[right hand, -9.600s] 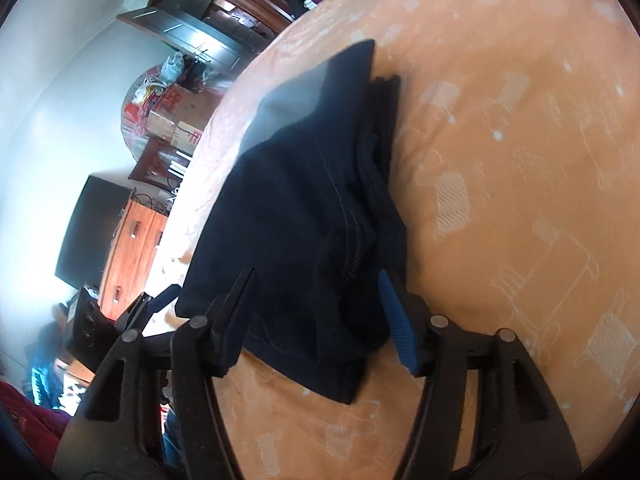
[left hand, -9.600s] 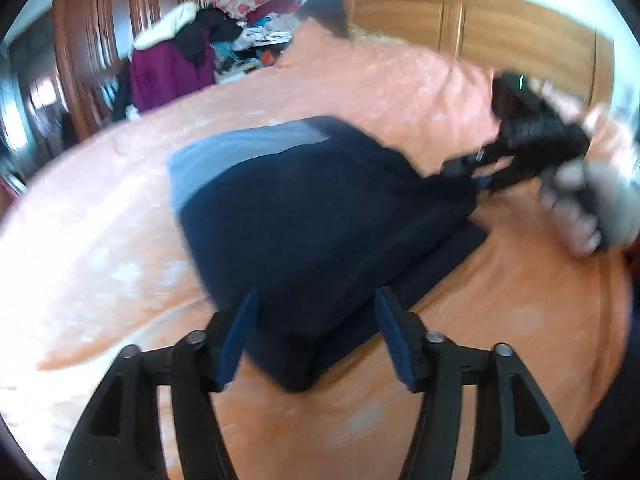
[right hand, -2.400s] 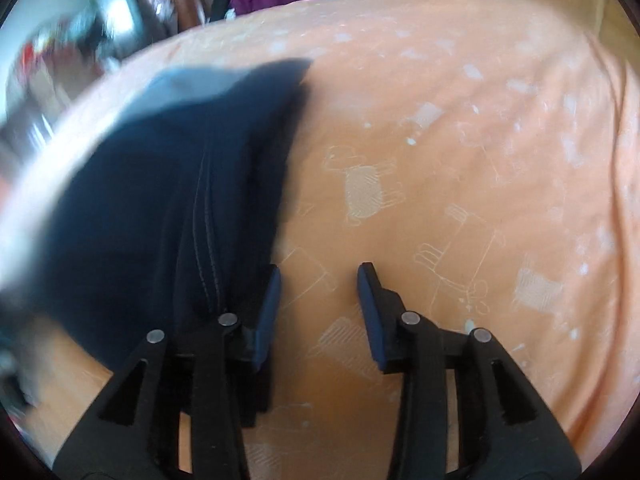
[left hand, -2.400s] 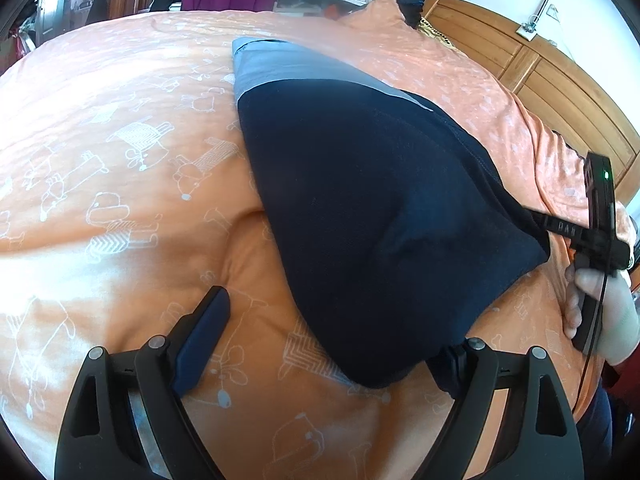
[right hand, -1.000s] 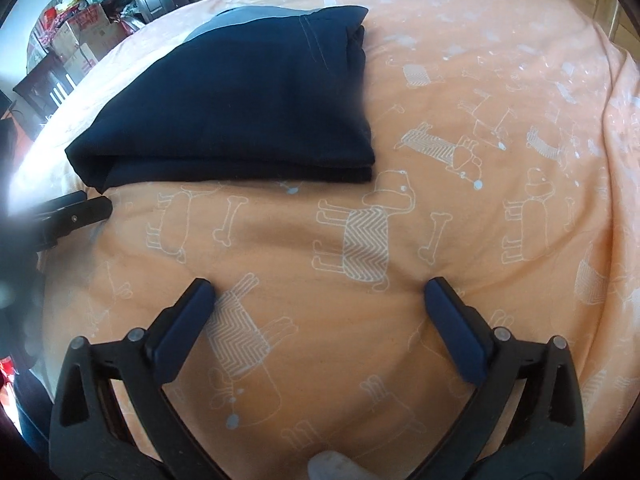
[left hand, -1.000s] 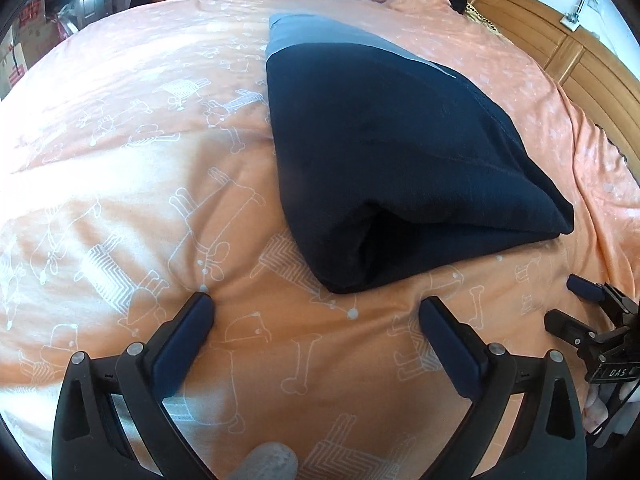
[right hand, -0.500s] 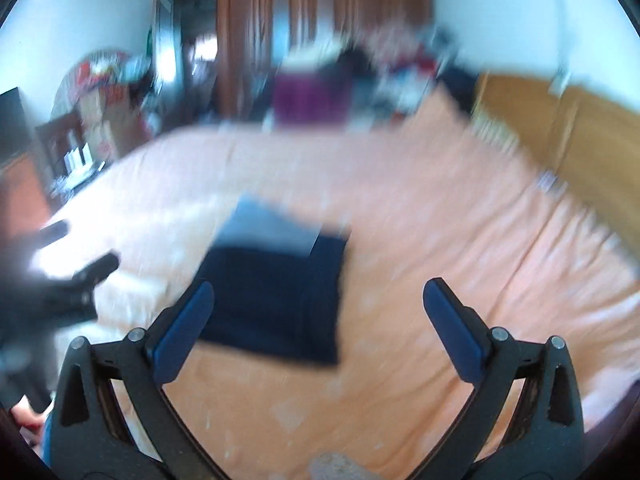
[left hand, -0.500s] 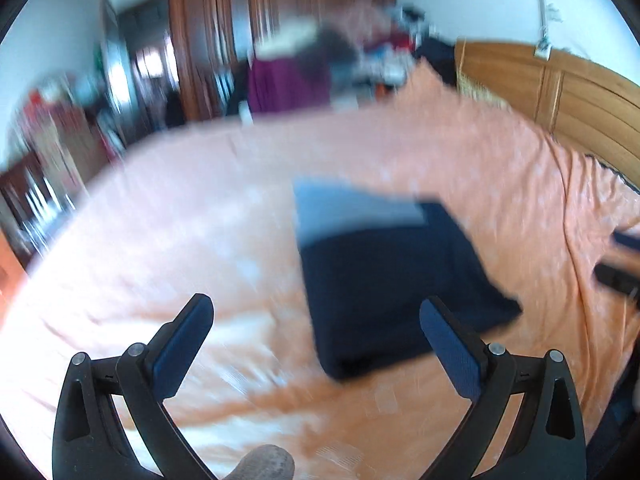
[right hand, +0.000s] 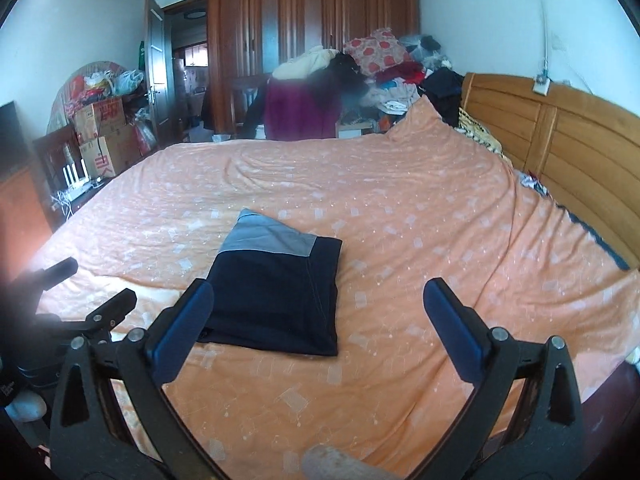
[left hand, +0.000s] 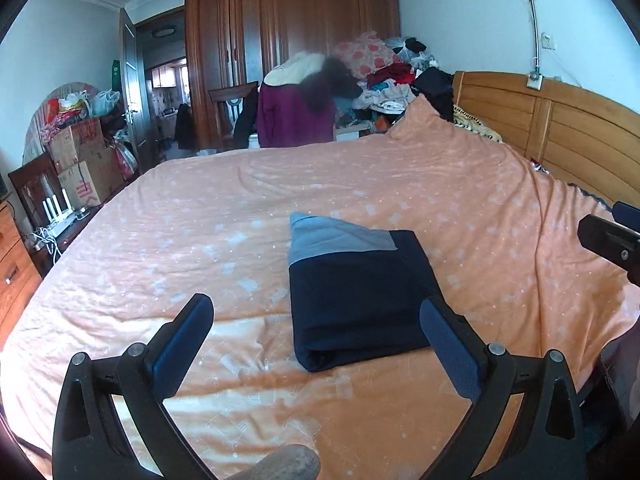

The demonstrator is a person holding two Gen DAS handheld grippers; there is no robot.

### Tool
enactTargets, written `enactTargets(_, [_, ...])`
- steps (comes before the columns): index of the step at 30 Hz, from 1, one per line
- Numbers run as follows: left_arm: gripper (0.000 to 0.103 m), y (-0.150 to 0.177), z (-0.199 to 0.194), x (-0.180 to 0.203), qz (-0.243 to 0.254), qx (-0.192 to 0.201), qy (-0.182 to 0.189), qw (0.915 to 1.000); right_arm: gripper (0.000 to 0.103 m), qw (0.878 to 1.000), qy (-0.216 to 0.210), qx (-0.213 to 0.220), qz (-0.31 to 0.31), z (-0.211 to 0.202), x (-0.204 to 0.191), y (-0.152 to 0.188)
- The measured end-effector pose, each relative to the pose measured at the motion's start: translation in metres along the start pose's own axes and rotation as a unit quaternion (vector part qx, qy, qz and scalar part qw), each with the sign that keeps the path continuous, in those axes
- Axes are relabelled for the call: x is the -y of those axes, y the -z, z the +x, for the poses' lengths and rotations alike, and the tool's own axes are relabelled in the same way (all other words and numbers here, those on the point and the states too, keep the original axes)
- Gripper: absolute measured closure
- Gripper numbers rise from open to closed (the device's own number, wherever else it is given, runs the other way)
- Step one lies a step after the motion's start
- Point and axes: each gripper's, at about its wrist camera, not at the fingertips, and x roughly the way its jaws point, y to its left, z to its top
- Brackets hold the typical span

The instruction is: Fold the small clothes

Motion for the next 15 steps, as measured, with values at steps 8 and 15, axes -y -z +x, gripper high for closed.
enactTargets(8, [0.000,0.003,-0.010,0.012,0.014,0.010,-0.032,0.9993,0.000,1.000,-0.015,-0.002,-0.006,-0.005,0.000,0.003])
enactTargets(15, [0.000,0.000,-0.015,0.015,0.018,0.016,-0.032,0.9992,0.000,0.999,-0.036,0.007,-0.007,-0.011,-0.002,-0.001])
